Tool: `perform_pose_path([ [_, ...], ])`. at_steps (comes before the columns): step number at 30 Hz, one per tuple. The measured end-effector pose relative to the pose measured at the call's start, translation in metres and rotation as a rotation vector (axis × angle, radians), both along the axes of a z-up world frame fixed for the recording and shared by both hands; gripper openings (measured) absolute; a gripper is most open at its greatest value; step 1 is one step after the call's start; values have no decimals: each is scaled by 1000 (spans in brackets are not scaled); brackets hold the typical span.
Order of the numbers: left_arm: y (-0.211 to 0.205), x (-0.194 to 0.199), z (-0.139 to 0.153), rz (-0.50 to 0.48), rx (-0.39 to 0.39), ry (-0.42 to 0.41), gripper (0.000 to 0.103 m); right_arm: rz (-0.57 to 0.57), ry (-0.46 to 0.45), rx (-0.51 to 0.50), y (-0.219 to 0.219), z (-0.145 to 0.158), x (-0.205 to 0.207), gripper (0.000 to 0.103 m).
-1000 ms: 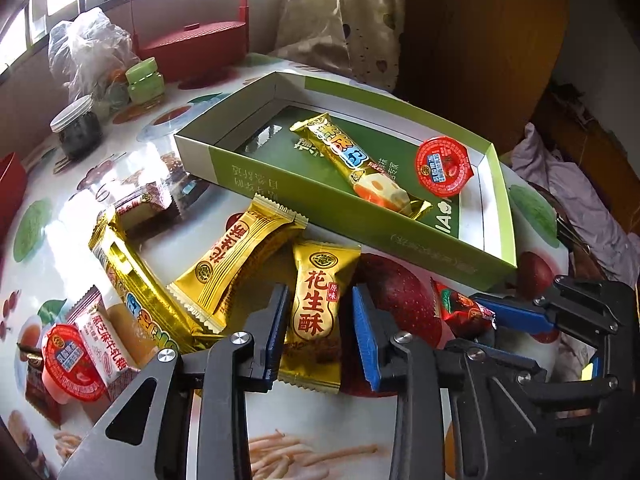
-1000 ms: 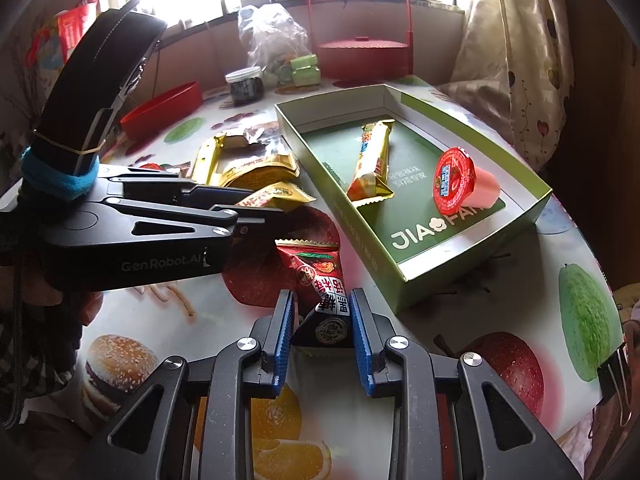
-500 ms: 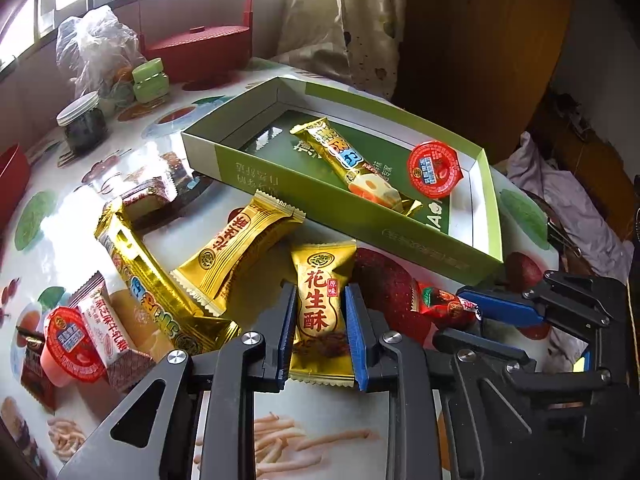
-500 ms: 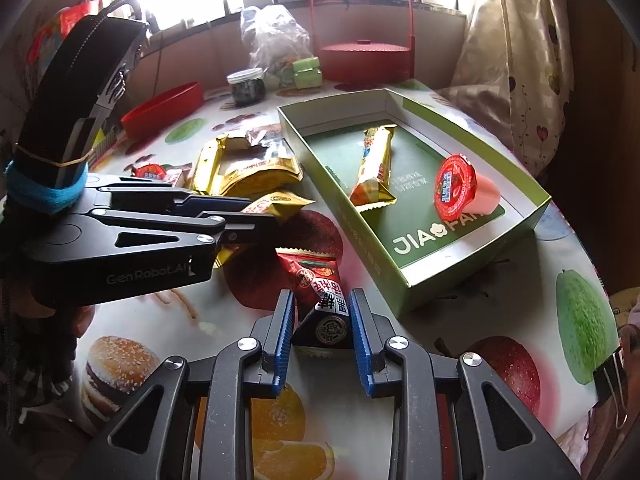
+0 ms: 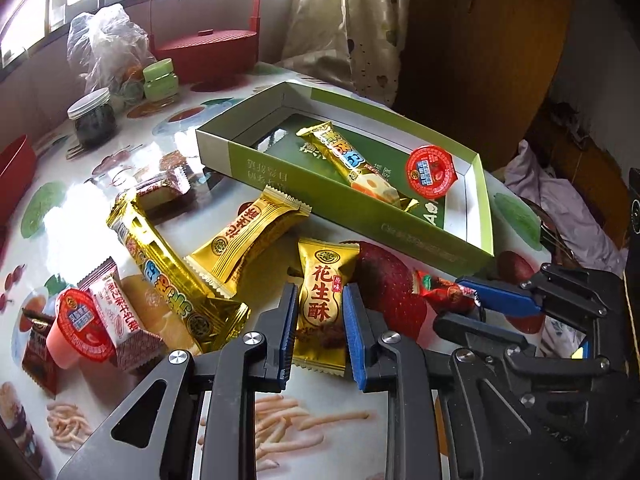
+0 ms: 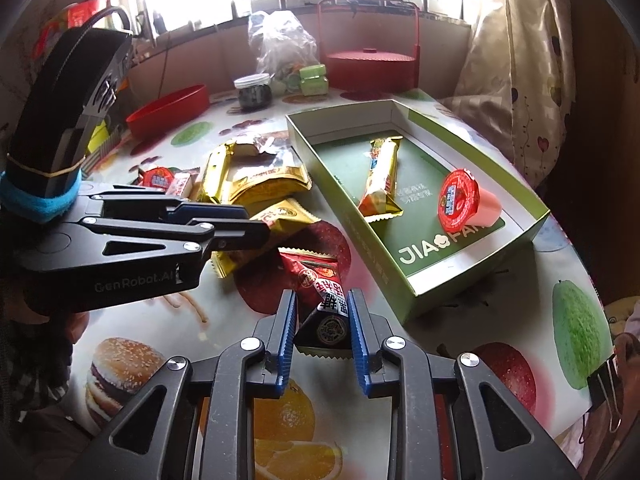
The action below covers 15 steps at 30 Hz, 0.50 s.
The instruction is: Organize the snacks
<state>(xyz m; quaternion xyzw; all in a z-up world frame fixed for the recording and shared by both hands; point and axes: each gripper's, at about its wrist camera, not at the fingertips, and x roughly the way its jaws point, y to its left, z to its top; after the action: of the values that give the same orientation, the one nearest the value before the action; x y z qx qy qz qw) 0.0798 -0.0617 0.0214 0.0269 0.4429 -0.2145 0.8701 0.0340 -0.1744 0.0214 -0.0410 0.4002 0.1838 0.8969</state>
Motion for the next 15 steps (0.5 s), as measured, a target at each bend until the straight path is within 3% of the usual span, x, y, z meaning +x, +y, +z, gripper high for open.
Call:
perform_pose_path([
  [15, -10, 15, -9, 9, 5, 45, 26, -9, -14, 7, -6, 5, -5, 24],
])
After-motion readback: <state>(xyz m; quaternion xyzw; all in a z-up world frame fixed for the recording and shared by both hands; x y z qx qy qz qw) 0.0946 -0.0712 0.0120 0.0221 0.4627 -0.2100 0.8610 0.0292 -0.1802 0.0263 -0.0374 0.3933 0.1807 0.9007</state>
